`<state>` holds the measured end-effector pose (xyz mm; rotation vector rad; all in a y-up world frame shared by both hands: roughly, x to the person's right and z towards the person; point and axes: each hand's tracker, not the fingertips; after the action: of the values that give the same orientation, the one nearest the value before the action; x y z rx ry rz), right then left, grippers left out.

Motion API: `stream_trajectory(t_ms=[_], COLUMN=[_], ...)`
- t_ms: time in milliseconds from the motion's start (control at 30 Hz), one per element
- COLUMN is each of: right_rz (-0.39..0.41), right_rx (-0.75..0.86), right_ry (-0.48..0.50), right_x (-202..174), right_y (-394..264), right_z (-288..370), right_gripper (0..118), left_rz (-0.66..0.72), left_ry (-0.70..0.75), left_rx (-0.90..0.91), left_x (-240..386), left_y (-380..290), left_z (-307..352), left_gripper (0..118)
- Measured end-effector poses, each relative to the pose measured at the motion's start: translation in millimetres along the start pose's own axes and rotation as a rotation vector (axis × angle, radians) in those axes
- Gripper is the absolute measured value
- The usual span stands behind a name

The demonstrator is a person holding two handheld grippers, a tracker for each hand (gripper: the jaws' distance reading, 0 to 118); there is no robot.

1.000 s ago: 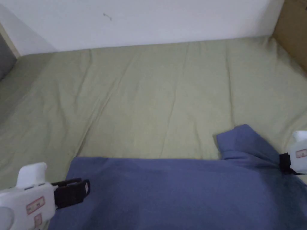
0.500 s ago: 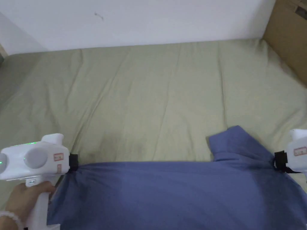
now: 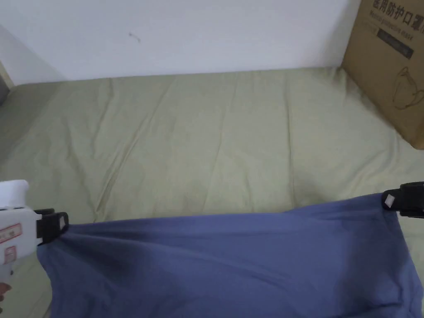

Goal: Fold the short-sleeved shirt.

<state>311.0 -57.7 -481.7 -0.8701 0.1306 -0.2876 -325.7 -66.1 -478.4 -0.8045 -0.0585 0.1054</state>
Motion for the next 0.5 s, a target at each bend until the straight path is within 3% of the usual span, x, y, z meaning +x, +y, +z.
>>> stream_trajectory(t_ms=[200,300,433,500], right_rz=[-0.027,-0.065,-0.147,-0.133], right_rx=[-0.028,-0.109,-0.201,-0.218], right_ry=[0.005,0.006,-0.06,-0.068], right_x=[8,20,38,40], right_y=[-90,-146,-200,-216], right_z=[62,67,57,55], right_gripper=[1,1,1,1], left_rz=[-0.01,0.034,0.087,0.131], left_ry=[0.009,-0.004,-0.002,0.007], left_rx=[-0.048,-0.152,-0.231,-0.247], left_x=[-9,-18,-30,-36], left_y=[-80,-132,-182,-192], left_z=[67,67,54,48], left_gripper=[0,0,0,1])
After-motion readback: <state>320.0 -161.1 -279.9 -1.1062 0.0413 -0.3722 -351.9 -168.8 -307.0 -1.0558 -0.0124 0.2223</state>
